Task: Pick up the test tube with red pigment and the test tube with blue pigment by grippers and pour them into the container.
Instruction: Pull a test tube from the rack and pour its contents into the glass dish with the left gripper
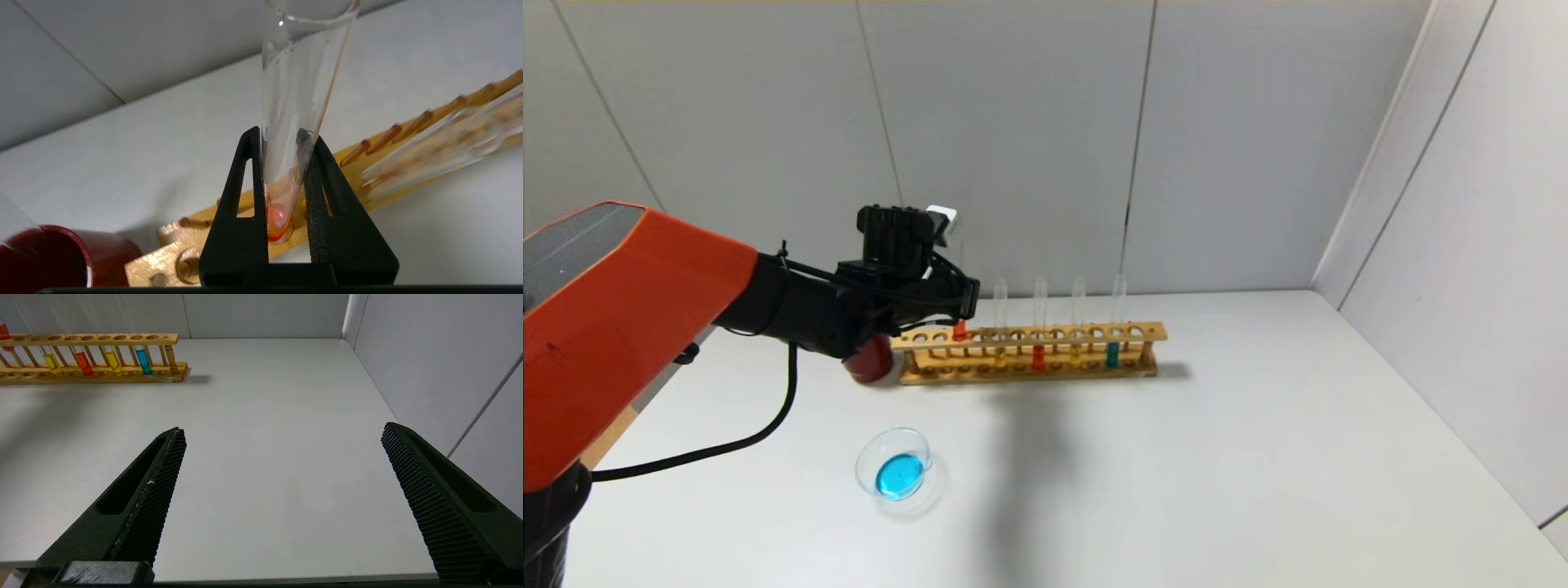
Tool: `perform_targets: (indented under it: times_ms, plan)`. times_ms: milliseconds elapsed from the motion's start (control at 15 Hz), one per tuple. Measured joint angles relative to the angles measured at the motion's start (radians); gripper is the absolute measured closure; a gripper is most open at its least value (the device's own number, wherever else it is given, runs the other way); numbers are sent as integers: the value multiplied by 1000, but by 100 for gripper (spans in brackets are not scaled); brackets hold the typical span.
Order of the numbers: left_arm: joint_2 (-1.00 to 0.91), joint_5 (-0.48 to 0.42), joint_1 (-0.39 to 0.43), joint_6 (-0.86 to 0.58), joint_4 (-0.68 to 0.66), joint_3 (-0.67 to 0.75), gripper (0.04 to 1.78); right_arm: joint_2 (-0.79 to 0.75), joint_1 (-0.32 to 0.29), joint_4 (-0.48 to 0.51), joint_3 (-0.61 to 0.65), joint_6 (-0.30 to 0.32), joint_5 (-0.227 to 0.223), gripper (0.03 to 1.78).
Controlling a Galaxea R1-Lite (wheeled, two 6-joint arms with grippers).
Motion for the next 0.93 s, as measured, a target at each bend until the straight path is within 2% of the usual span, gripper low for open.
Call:
perform_targets:
  times_ms: [600, 733, 933]
  plan:
    - [-195, -2, 0, 68, 64, -39, 151, 0, 0, 0, 0, 1, 0, 6]
    - [-263, -3, 4, 105, 97, -13, 151, 0, 0, 0, 0, 0, 0, 6]
    - [-383, -32, 39, 235, 154, 83, 151, 0, 0, 0, 0, 0, 0, 6]
